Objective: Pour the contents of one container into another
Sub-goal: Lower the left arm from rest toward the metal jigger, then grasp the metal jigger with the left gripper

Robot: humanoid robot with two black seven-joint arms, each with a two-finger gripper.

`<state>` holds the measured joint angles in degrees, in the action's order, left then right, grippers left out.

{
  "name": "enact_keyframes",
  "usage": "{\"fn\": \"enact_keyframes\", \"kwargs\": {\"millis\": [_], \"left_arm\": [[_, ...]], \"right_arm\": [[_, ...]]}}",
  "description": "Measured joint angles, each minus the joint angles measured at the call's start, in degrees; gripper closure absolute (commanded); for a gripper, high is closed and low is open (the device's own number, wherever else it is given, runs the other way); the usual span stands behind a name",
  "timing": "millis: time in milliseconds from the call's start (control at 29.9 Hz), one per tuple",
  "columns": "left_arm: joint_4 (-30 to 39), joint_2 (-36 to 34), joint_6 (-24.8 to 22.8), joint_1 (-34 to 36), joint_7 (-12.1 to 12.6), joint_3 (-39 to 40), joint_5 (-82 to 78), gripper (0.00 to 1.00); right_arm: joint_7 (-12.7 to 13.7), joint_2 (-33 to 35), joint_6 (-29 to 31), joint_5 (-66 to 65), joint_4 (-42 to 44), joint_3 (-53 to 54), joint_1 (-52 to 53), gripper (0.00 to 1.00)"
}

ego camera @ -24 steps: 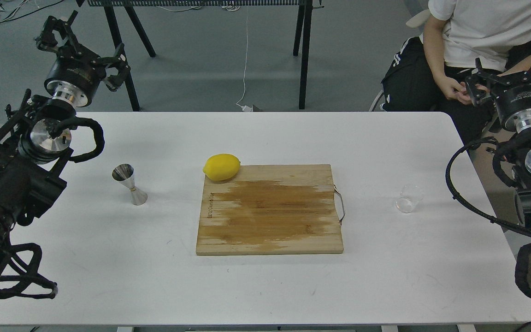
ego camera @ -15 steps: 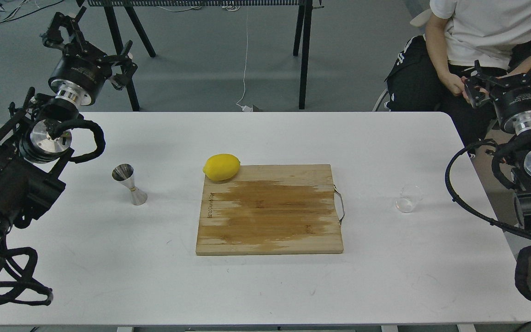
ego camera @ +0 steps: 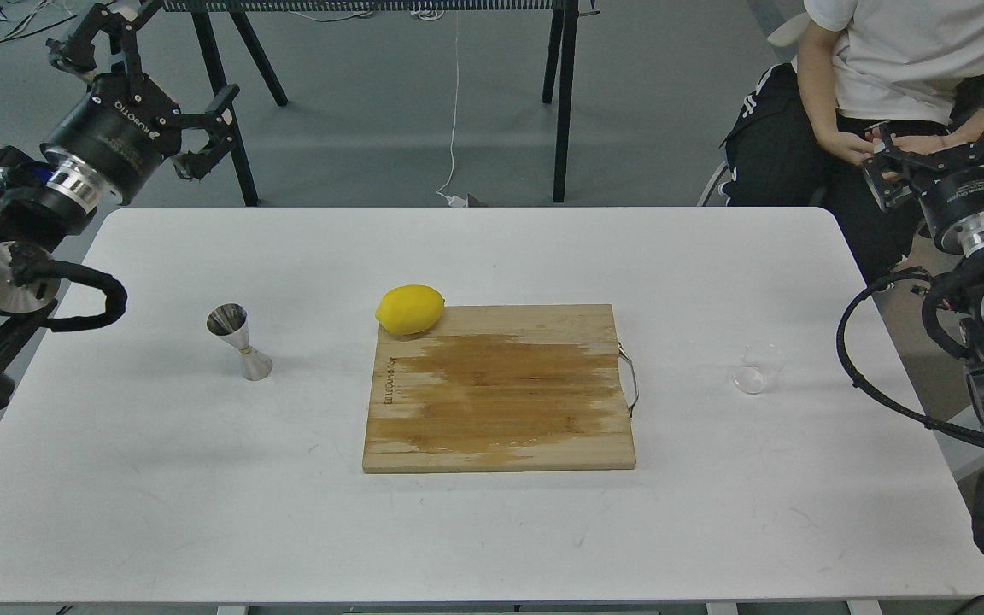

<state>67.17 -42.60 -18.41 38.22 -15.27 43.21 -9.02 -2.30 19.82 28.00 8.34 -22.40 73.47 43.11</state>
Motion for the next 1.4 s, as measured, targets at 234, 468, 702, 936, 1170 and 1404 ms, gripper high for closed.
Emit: {"fn": "enact_keyframes", "kwargs": {"millis": [234,468,702,936,1170,1404], "left_arm": [[24.7,-11.8,10.7,-13.1,-3.6,0.1,-22.5,0.0],[25.6,-14.0,22.6,-23.5,-7.1,0.0,-49.0,0.0],[18.1,-12.4,36.1,-31.8,-6.3,-2.2,-82.1,0.0],[-7.8,0.4,45.9,-29.7,-6.4,-5.1,-104.1,0.04],[-26.0,11.0,46.4,-22.8,-6.4,-8.5,-109.7,0.1],[-36.7,18.5,46.4,-16.2,-5.9,-10.2,-109.7,0.1]], "right_arm": [[-1.0,1.8,0.0,0.0,0.1,0.5,-0.1,0.0],[-1.2,2.5,0.0,0.0,0.1,0.2,-0.9,0.0],[-1.2,3.5,0.0,0.0,0.1,0.3,-1.4,0.0],[-1.2,4.4,0.0,0.0,0.1,0.2,-1.5,0.0],[-1.1,4.8,0.0,0.0,0.1,0.1,-1.5,0.0],[-1.1,5.0,0.0,0.0,0.0,-0.1,-1.5,0.0]]}}
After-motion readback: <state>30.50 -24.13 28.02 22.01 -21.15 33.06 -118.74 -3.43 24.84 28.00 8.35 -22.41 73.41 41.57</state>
